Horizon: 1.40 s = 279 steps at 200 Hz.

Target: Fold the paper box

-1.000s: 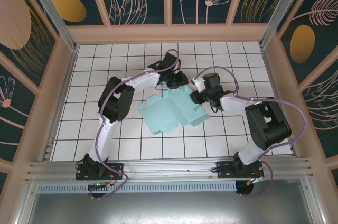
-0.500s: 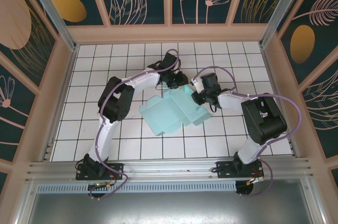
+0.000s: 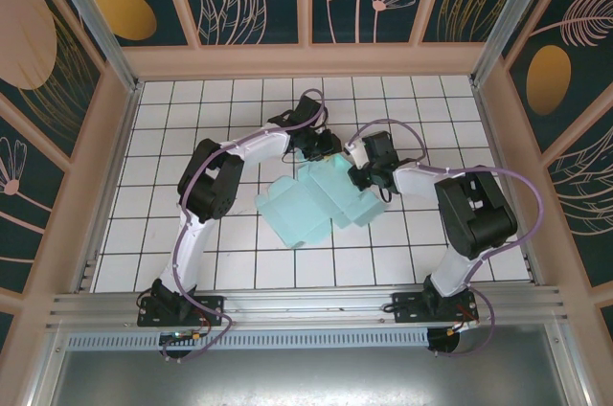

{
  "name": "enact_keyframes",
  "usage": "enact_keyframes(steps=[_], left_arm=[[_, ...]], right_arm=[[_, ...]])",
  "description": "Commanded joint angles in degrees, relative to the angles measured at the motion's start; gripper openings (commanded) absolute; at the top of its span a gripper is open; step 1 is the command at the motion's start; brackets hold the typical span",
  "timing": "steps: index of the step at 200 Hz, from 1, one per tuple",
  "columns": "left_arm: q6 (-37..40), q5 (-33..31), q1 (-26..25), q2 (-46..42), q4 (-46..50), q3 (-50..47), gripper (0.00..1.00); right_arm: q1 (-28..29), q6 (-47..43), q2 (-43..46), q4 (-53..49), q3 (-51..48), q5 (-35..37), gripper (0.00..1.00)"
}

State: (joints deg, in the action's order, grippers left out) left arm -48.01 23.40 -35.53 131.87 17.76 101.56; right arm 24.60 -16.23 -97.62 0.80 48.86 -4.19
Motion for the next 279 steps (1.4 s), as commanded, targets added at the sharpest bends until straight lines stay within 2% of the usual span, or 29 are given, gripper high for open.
enact_keyframes(steps=[1, 11, 41, 57, 79, 83, 95, 98, 126, 151, 170, 198, 221, 252, 279], left_arm=[[1.5, 0.1, -0.1, 0.3, 0.7, -0.4, 0.26], [1.6, 0.1, -0.1, 0.1, 0.7, -0.5, 0.27], [1.4, -0.9, 0.0, -2.1, -0.7, -1.4, 0.38], [0.8, -2.7, 0.0, -6.5, -4.9, -5.1, 0.49], [1.6, -9.0, 0.0, -14.4, -8.1, -10.2, 0.65], [2.0, -11.3, 0.0, -15.7, -7.5, -10.6, 0.7], [3.3, -17.5, 0.0, -19.8, -6.5, -12.5, 0.95], [3.6, -18.9, 0.0, -20.9, -6.5, -13.3, 0.98], [6.5, -31.7, 0.2, -31.0, -8.6, -20.9, 0.99], [8.7, -36.9, 2.0, -37.8, -10.3, -27.4, 0.99], [9.3, -35.9, 5.0, -40.0, -11.8, -31.5, 0.99], [7.4, -30.7, 10.2, -42.5, -17.3, -38.9, 0.99], [7.2, -27.2, 13.6, -42.2, -19.7, -41.3, 0.99], [7.5, -25.1, 16.0, -40.4, -20.6, -41.9, 0.99], [7.6, -23.9, 17.5, -39.0, -22.1, -42.5, 0.99]], right_arm=[[0.2, -1.1, -0.9, -1.2, 1.7, 0.6, 0.06], [0.1, -1.3, -0.7, -1.2, 1.8, 0.8, 0.0], [0.5, -2.0, 0.7, 0.1, 0.9, 3.1, 0.0], [0.6, -2.9, 2.0, 2.5, -0.4, 4.0, 0.0], [0.6, -3.4, 4.3, 5.0, -2.3, 4.8, 0.0], [0.6, -3.5, 4.7, 5.2, -2.6, 4.6, 0.0], [0.6, -3.8, 6.2, 6.2, -3.2, 3.5, 0.0], [0.6, -3.8, 6.5, 6.4, -3.2, 3.4, 0.0], [0.7, -4.0, 8.2, 7.1, -3.2, 3.2, 0.0], [1.6, -5.5, 8.4, 6.8, -2.6, 6.7, 0.0], [3.3, -7.1, 8.5, 6.5, -1.7, 11.3, 0.0], [6.4, -10.4, 9.1, 5.9, -0.4, 18.0, 0.0], [9.5, -14.2, 9.2, 7.1, -0.2, 25.1, 0.0], [13.4, -20.1, 8.9, 11.6, -0.9, 33.8, 0.0], [16.7, -28.2, 7.9, 20.1, -2.7, 41.3, 0.0]])
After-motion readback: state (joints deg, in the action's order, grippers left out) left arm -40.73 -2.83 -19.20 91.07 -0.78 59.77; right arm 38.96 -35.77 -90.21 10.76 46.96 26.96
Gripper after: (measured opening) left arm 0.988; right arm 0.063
